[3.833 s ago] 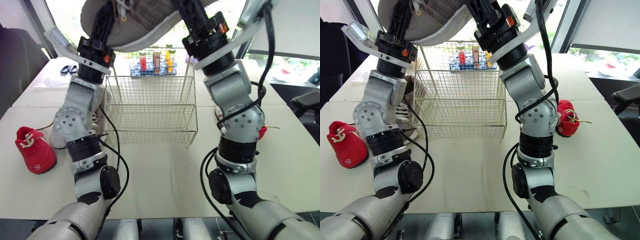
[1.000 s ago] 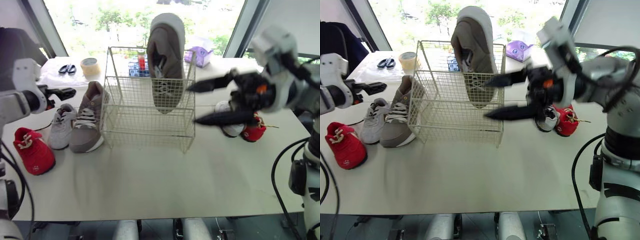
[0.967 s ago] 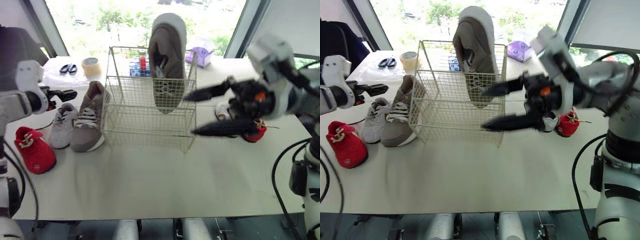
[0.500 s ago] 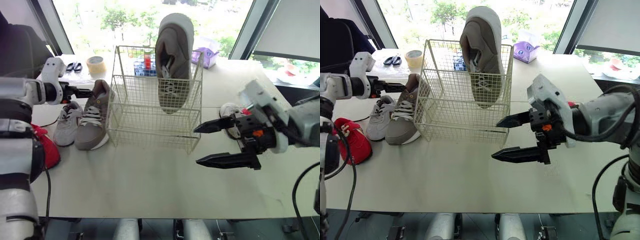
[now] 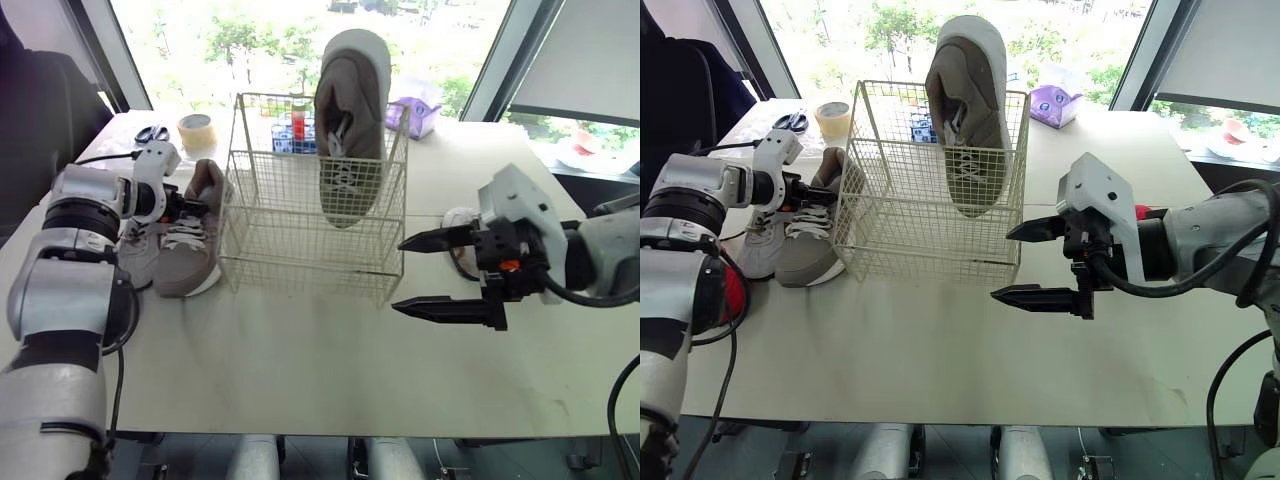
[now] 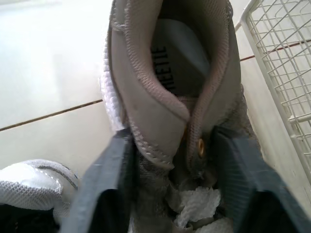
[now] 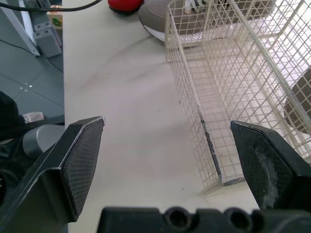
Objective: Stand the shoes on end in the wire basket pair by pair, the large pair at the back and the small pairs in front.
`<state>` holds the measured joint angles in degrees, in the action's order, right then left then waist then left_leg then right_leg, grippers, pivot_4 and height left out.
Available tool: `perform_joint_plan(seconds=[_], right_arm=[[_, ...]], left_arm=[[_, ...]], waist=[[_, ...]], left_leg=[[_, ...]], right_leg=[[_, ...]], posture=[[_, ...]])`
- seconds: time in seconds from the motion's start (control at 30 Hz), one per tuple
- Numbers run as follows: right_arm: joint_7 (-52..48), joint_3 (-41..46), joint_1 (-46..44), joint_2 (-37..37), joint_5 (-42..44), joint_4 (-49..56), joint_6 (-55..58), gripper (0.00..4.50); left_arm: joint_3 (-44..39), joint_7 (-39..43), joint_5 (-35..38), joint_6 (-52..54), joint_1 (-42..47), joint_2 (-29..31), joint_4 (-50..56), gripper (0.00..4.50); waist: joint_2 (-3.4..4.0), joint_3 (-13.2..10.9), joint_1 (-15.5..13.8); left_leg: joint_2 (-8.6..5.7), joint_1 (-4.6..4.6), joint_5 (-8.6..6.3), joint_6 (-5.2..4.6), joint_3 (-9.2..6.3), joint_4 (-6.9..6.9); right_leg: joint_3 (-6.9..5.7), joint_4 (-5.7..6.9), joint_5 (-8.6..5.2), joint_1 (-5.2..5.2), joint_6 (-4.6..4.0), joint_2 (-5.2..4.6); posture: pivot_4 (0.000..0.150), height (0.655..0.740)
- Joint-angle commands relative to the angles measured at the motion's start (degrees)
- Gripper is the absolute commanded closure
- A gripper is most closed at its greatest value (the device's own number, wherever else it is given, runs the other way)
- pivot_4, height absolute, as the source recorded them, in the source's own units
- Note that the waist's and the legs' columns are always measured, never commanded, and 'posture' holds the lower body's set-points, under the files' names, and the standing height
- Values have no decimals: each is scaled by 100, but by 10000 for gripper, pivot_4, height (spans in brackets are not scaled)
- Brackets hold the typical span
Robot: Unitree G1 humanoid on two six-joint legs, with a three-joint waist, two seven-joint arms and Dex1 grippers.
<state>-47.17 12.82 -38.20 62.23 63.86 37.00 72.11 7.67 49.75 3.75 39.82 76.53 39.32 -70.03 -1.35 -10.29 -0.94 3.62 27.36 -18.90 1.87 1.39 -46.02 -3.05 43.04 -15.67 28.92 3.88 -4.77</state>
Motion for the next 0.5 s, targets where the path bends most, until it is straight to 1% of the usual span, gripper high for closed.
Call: perform_joint_plan(seconds=[0.03, 0.07, 0.2, 0.3, 0.37, 0.43, 0.5], right_arm=[[31, 111, 29, 170, 46, 35, -140, 0], [16, 92, 6, 207, 14, -14, -166, 0], [-11, 107, -48, 344, -66, -182, -273, 0], [64, 299, -59, 451, -90, -383, -335, 0], [290, 545, -112, 453, -60, -599, -332, 0], [499, 814, -238, 500, 13, -823, -285, 0], [577, 1004, -369, 551, 173, -983, -243, 0]], left_arm=[[-249, -98, -14, 124, -10, -147, -140, 38266], [-412, -191, 61, 63, -18, -114, -117, 39604], [-1155, -659, 404, -46, 126, 33, 33, 39604], [-1748, -1101, 715, -110, 452, 172, 377, 39604], [-2101, -1584, 850, -242, 698, 284, 923, 39604], [-2095, -1630, 806, -119, 935, 510, 1840, 39604], [-1968, -1594, 691, -207, 1027, 689, 2606, 39604]], waist=[[0, 0, -4], [0, 0, -3], [-4, -2, 7], [-19, -11, 21], [-37, -22, 24], [-71, -41, 27], [-74, -42, 59]], left_leg=[[-1, 0, 0, 0, 0, -1], [-2, 0, 0, 0, 0, -3], [-3, 2, 0, 0, 0, -4], [-1, 10, 0, 0, -1, -4], [0, 19, 0, 0, -1, -3], [3, 34, 0, 0, -1, -2], [6, 63, 0, 1, -4, -2]], right_leg=[[0, -1, 0, -2, 0, -2], [0, -2, 0, -3, 0, -3], [-2, -2, 1, -1, 1, -5], [-3, 1, 2, 8, 4, -4], [-3, 0, 11, 17, 18, -3], [-4, 1, 17, 33, 28, -1], [-7, -3, 25, 54, 41, 2]], posture=[[1500, 6552], [1500, 6552], [1500, 6552], [1500, 6552], [1500, 6552], [1500, 6552], [1500, 6552]])
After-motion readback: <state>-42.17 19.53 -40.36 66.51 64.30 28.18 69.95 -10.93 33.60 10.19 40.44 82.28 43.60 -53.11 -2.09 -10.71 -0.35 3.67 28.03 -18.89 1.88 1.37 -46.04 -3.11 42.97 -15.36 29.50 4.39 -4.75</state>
